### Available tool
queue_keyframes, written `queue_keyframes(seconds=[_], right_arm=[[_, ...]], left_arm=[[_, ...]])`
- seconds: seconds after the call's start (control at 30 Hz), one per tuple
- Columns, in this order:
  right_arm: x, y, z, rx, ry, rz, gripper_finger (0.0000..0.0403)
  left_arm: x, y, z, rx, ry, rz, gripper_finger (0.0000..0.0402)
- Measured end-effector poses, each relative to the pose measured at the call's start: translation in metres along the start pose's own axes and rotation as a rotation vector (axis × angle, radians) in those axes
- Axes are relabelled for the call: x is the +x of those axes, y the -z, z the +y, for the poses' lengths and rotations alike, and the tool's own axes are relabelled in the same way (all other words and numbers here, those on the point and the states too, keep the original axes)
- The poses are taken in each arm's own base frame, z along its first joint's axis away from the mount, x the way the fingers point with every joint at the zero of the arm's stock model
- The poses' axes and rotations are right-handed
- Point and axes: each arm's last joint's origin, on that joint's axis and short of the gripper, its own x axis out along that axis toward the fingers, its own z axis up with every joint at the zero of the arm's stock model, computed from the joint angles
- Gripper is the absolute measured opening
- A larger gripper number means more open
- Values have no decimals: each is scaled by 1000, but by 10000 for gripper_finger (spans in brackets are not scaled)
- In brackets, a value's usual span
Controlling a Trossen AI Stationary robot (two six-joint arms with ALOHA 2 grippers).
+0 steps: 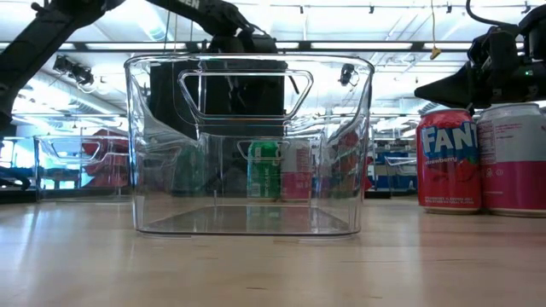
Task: Sort soda cans
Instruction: Put the green soda can into the top left transparent bin
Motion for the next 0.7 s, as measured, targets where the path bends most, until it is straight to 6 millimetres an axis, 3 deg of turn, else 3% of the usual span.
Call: queue_keyframes(seconds=[0.53, 0.7], right_arm=[[0, 0, 0, 0, 0, 0, 1], [0, 0, 0, 0, 0, 0, 1]], left_arm=[[2, -2, -8, 46, -40, 15, 321], [2, -8, -11, 61, -178, 5, 321]])
